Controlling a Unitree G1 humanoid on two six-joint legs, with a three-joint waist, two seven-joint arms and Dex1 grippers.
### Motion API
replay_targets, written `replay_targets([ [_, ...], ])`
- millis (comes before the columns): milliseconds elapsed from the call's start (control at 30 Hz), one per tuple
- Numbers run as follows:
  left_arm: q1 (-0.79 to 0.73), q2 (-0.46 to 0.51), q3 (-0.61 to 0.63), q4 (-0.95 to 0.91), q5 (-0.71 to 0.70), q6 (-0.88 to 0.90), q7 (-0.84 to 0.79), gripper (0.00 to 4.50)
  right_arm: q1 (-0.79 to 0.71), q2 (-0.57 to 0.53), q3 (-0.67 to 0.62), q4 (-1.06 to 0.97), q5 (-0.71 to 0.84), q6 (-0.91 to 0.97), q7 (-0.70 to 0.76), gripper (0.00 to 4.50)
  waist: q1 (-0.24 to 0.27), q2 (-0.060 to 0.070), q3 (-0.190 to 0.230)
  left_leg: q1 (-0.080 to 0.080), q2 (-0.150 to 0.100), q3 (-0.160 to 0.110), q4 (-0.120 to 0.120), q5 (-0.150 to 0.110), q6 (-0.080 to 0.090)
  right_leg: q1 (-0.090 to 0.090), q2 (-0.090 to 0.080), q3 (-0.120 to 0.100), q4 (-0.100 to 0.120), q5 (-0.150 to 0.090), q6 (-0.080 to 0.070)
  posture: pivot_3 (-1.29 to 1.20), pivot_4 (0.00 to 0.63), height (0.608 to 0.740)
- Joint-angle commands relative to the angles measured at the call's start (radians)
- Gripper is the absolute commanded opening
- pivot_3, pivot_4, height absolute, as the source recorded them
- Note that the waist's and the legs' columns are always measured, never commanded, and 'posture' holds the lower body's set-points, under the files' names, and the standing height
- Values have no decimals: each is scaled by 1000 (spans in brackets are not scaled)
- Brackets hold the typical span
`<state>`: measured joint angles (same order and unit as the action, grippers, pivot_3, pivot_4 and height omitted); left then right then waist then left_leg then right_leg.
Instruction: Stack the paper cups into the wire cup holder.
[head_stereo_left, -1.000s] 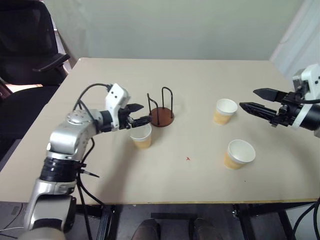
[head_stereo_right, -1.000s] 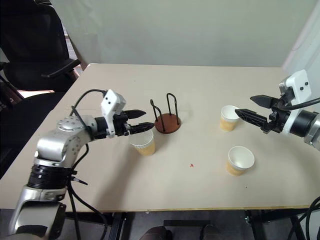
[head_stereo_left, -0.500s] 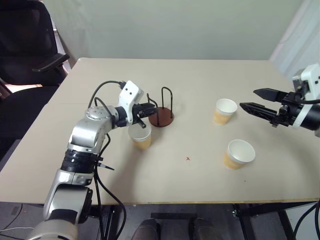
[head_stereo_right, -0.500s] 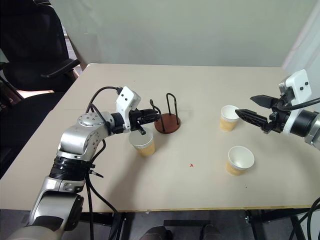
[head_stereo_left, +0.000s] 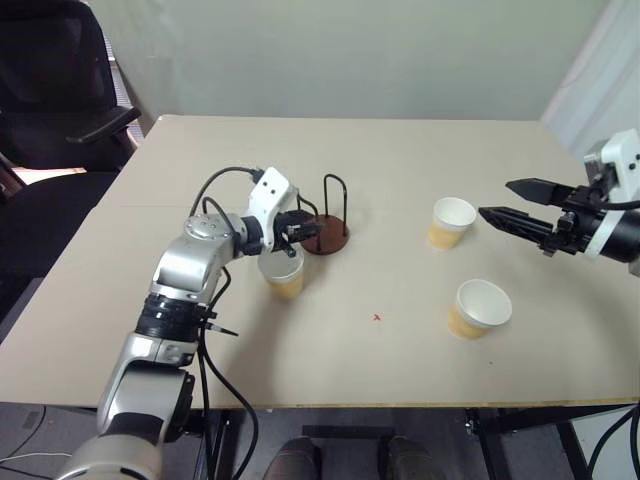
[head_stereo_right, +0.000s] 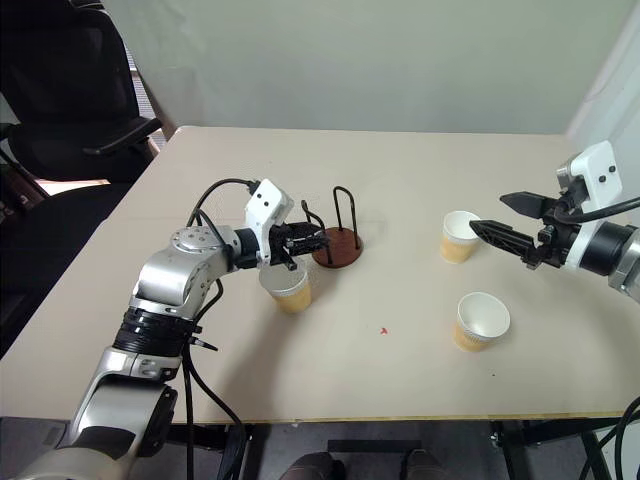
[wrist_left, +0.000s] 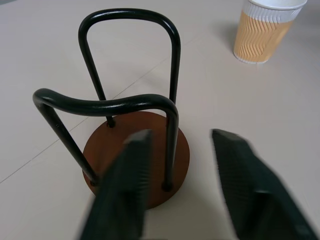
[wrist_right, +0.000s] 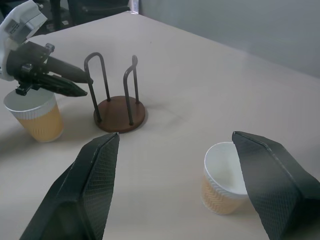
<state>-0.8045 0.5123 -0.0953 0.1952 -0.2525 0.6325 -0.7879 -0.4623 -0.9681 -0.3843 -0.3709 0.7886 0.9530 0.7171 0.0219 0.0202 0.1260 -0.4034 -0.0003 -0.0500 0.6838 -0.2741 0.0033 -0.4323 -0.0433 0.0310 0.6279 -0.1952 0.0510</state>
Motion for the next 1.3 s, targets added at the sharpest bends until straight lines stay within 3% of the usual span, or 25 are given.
replay_targets([
  [33,-37,3,14,-22,7,-6,6,3538,-8,-26,-46,-32,13,-4,-9,3755,0,0,0,0,0,0,0,0,0,0,0,0,0,0,0,0,150,740],
  [233,-41,-11,7,0,24,-12,26,3538,-4,-28,-47,-31,15,-4,-12,3755,0,0,0,0,0,0,0,0,0,0,0,0,0,0,0,0,150,740],
  [567,-102,-121,-38,134,88,-100,63,3538,0,-33,-45,-33,16,-7,-18,3755,4,0,0,0,0,0,1,0,1,1,0,1,0,1,1,0,150,740],
  [900,-134,-157,-30,179,105,-157,38,167,33,-38,-72,-56,21,-3,-23,3755,5,0,0,0,0,1,1,1,1,1,0,1,0,1,2,0,150,740],
  [1300,-104,-138,-72,-108,-47,-18,-188,28,50,-73,-116,-60,64,16,9,3755,9,-1,1,-1,-1,1,1,0,2,1,0,1,-1,1,3,0,150,740],
])
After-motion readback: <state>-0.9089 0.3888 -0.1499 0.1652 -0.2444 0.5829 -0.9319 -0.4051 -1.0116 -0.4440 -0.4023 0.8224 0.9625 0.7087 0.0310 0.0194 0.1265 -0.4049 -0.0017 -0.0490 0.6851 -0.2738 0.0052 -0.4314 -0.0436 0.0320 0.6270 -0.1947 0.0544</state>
